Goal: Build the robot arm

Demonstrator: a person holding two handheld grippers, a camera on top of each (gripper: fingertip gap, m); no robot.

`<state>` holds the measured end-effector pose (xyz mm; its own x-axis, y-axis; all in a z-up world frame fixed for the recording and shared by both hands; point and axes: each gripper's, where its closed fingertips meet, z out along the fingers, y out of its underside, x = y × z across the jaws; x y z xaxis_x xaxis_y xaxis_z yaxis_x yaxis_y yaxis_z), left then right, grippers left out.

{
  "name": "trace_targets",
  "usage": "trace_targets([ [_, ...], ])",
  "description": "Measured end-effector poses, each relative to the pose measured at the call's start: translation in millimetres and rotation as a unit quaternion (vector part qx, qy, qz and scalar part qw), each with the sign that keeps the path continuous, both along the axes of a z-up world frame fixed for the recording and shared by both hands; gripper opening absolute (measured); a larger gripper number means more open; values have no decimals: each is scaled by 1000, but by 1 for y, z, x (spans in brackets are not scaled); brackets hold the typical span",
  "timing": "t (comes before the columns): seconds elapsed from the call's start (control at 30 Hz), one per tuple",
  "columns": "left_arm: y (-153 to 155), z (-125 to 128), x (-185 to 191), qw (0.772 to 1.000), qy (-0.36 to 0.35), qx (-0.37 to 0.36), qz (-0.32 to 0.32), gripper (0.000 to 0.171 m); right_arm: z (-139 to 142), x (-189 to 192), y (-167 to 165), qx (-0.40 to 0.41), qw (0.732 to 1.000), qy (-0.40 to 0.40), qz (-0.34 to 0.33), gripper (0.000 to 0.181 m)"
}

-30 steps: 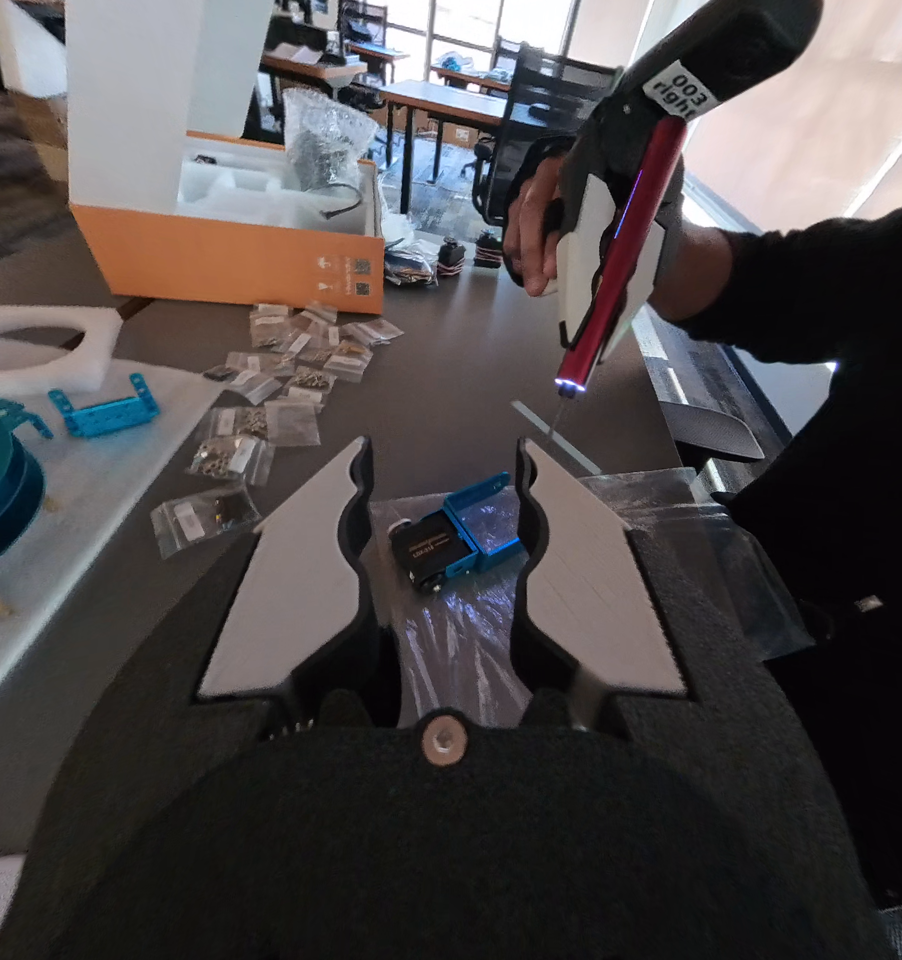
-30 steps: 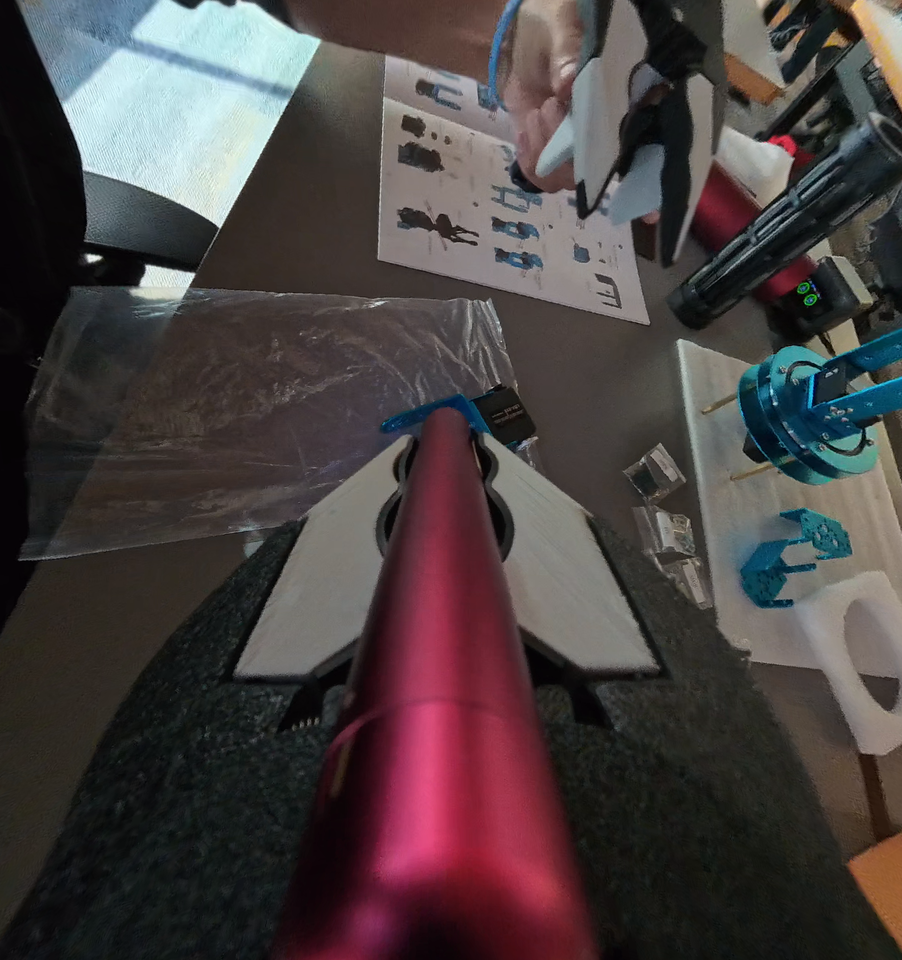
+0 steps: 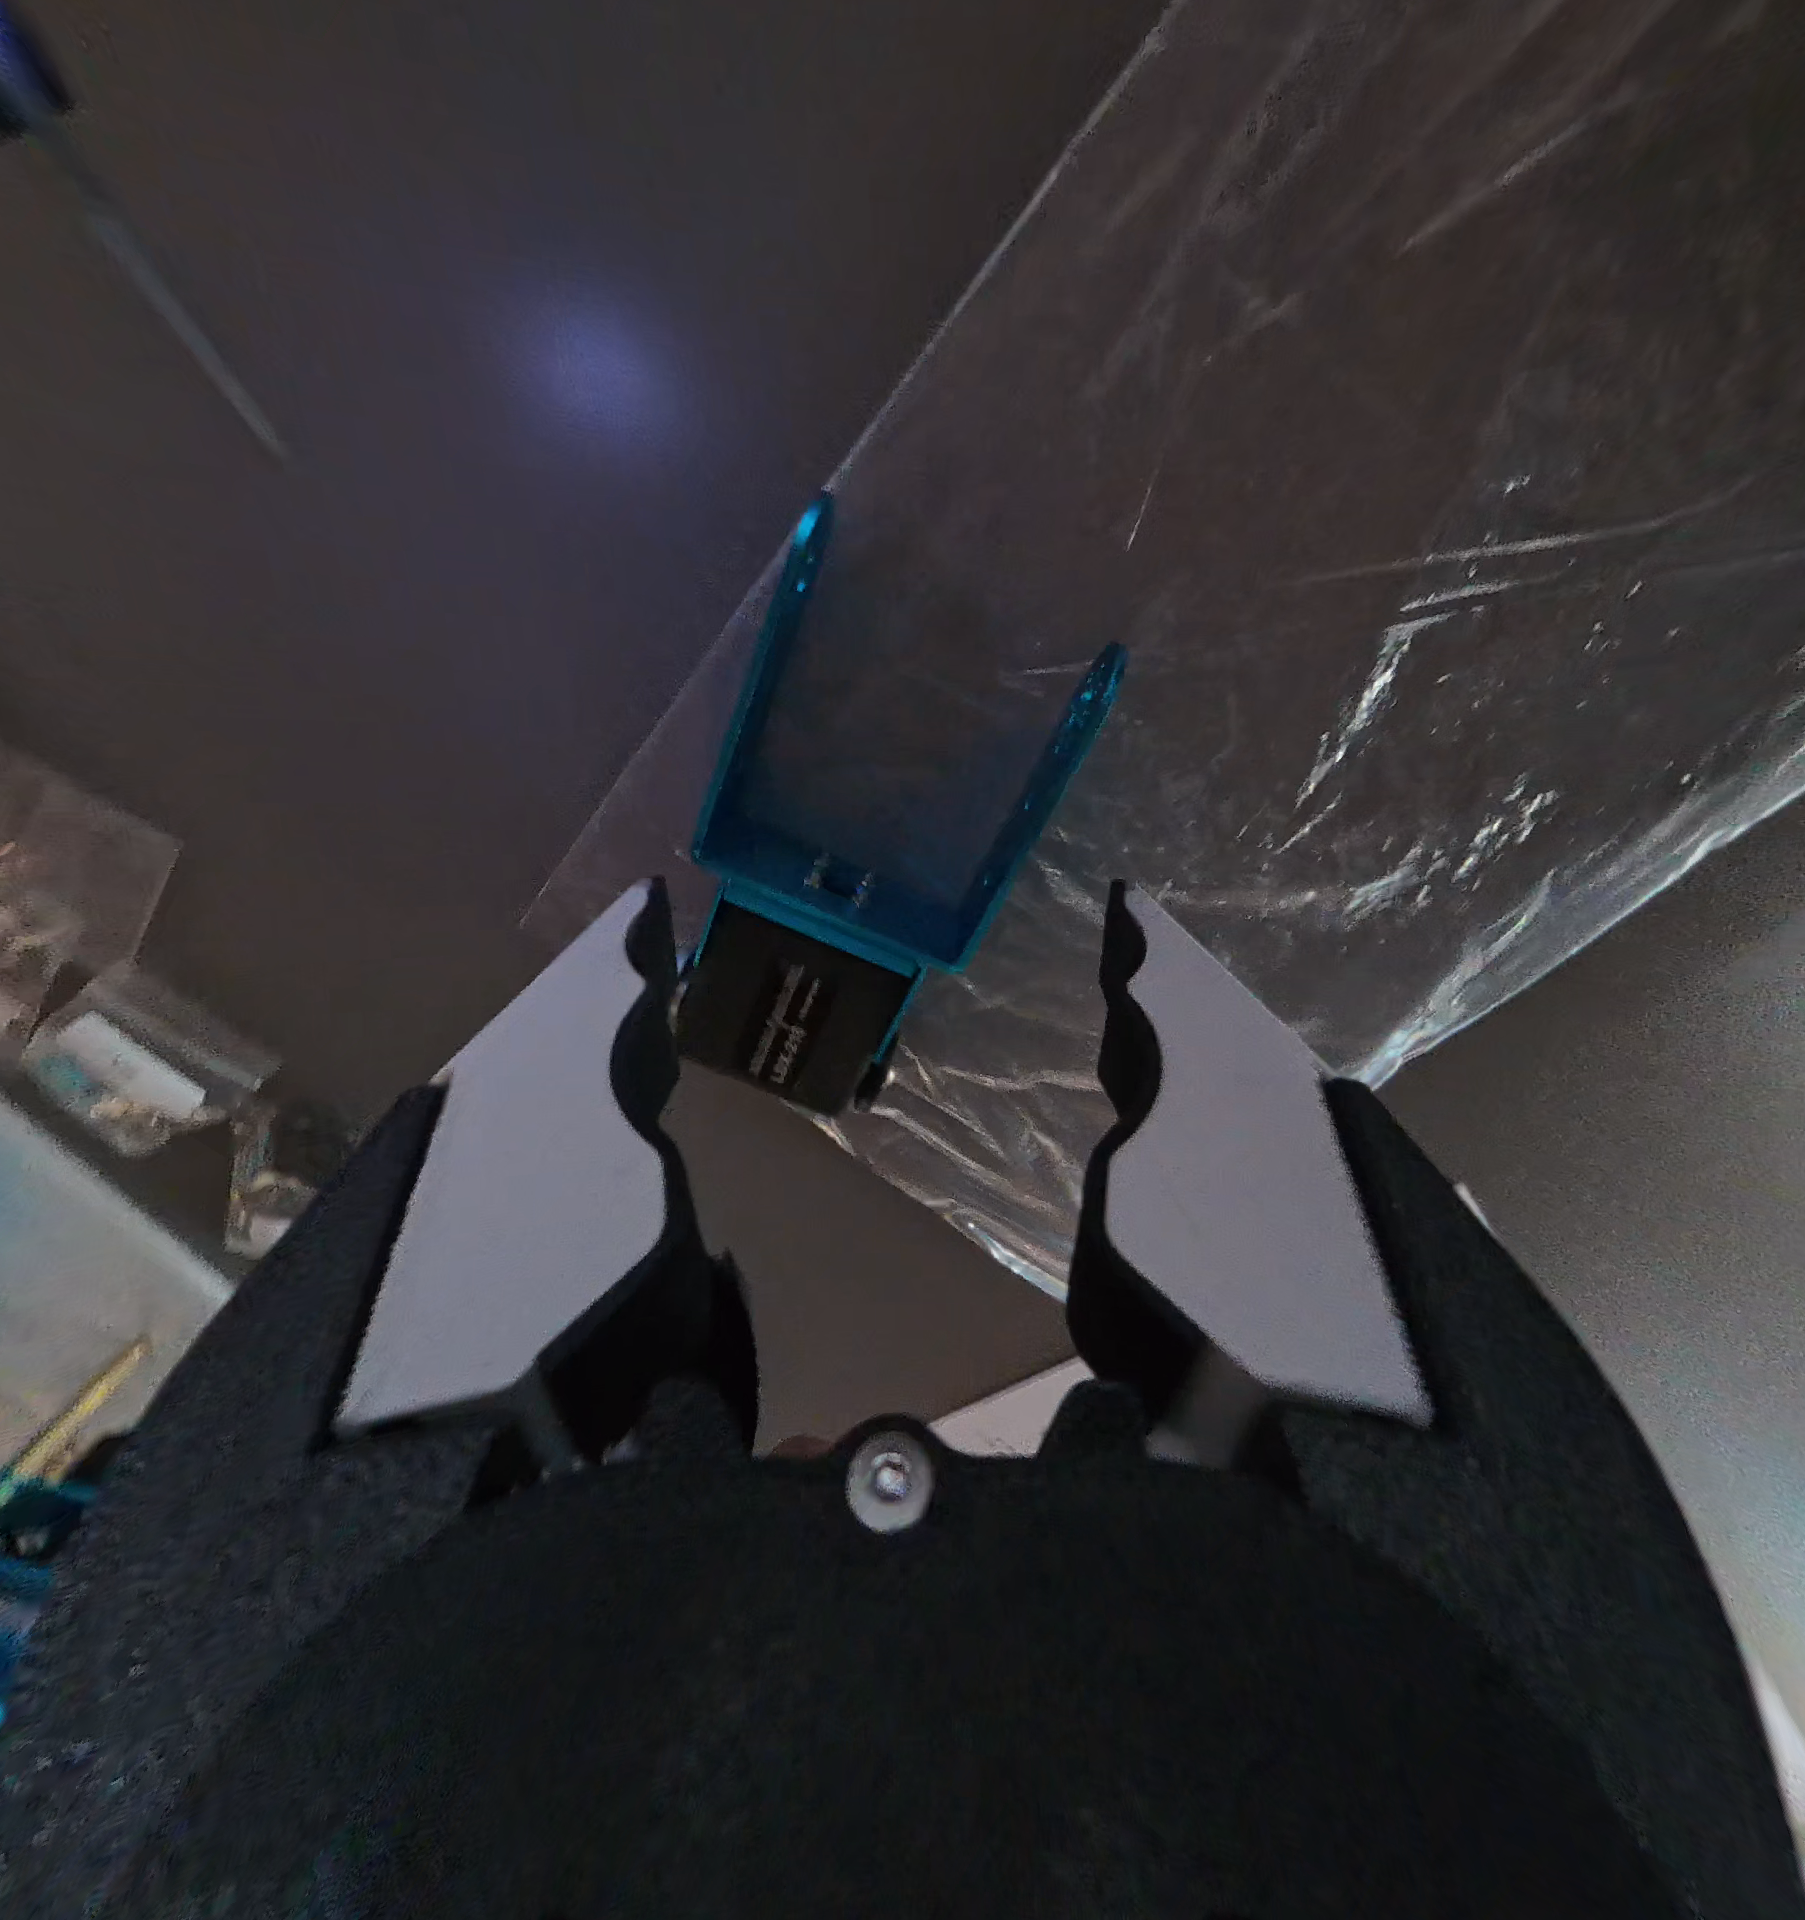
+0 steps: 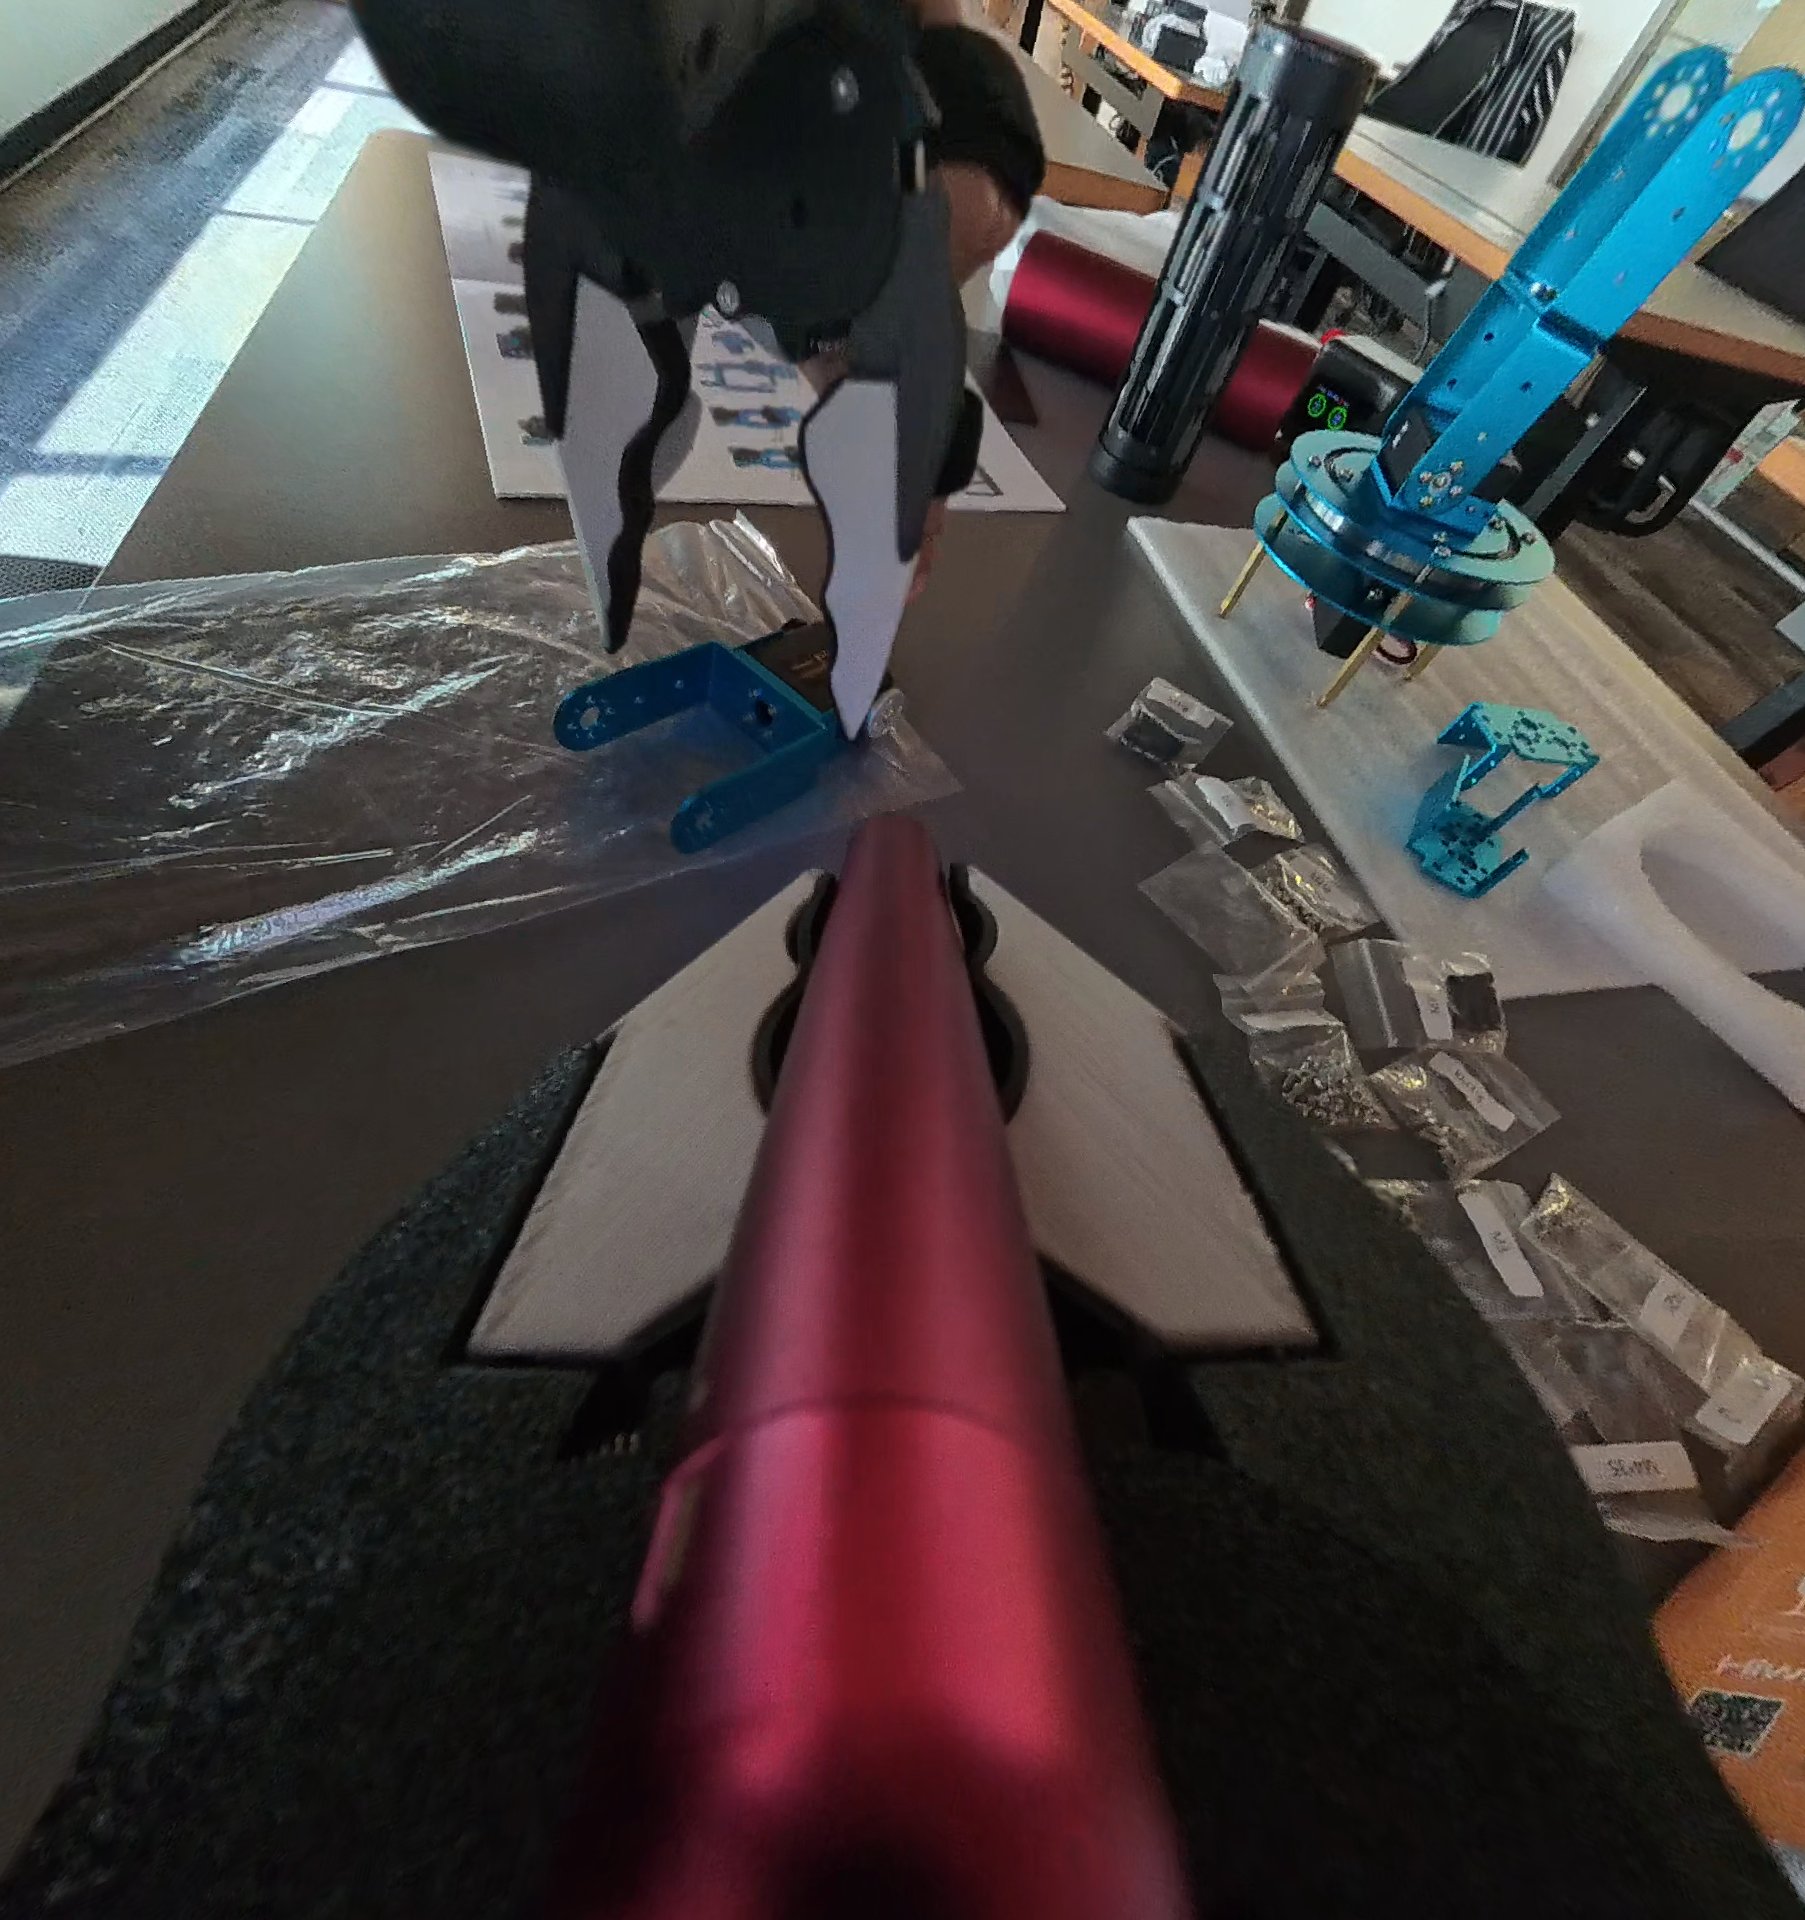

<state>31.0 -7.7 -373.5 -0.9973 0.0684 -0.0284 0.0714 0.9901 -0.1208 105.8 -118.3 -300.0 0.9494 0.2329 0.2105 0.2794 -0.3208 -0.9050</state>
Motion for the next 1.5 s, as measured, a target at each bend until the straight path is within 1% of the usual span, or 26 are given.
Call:
trace_targets([
  [0.07, 2, -10, 0, 999, 19, 30, -27, 82, -2, 2, -1, -2, 1000, 5, -1, 24],
  [0.17, 8, -19, 3, 995, 7, 63, -71, 81, 0, 0, -1, 3, 1000, 27, 6, 22],
  [0.2, 8, -18, 4, 995, 8, 67, -80, 77, 0, -1, -1, 3, 1000, 28, 8, 22],
  [0.23, 8, -17, 5, 994, 10, 72, -82, 68, 0, 0, -1, 4, 1000, 26, 7, 22],
  [0.27, 8, -15, 9, 994, 6, 73, -77, 68, 0, 1, -1, 3, 1000, 23, 3, 22],
  [0.33, 5, -9, 22, 998, -14, 50, -43, 67, 2, 7, -3, 4, 1000, 9, -10, 23],
  [0.4, 0, 0, 37, 999, -24, 5, 22, 67, 9, 12, -7, 10, 1000, 5, -22, 23],
  [0.47, -4, 12, 49, 994, -29, -50, 91, 67, 18, 15, -11, 21, 999, 8, -29, 22],
  [0.5, -3, 17, 52, 990, -26, -74, 119, 67, 24, 10, -13, 29, 999, 13, -21, 22],
  [0.57, -1, 28, 53, 978, -27, -123, 166, 66, 31, -10, -16, 25, 999, 39, 10, 22],
  [0.6, 1, 35, 52, 971, -29, -149, 188, 66, 29, -27, -17, 7, 998, 45, 33, 22],
  [0.67, 5, 54, 51, 950, -45, -206, 229, 66, 19, -69, -19, -30, 996, 29, 84, 22],
  [0.73, 13, 79, 50, 919, -67, -274, 276, 65, 0, -113, -27, -86, 987, 14, 133, 22],
  [0.83, 36, 125, 36, 851, -94, -385, 345, 65, -15, -159, -39, -124, 981, 16, 151, 20],
  [0.93, 62, 161, -4, 786, -116, -468, 388, 65, -15, -191, -48, -113, 984, 37, 131, 20],
  [1.03, 87, 181, -61, 724, -146, -524, 423, 65, -21, -202, -43, -90, 992, 57, 62, 21],
  [1.13, 111, 188, -125, 666, -185, -555, 463, 64, -34, -207, -33, -73, 994, 87, -2, 22],
  [1.2, 127, 186, -170, 629, -219, -561, 491, 64, -39, -209, -27, -64, 994, 84, -38, 22],
  [1.27, 141, 179, -213, 594, -250, -560, 521, 64, -32, -220, -21, -45, 994, 81, -63, 22],
  [1.33, 148, 170, -254, 561, -272, -560, 546, 64, -17, -247, -13, -3, 995, 90, -50, 23],
  [1.4, 155, 165, -294, 527, -293, -562, 567, 64, -7, -279, -6, 34, 990, 135, -19, 23],
  [1.5, 167, 162, -358, 478, -328, -551, 600, 64, -10, -316, 4, 74, 972, 222, 20, 23],
])
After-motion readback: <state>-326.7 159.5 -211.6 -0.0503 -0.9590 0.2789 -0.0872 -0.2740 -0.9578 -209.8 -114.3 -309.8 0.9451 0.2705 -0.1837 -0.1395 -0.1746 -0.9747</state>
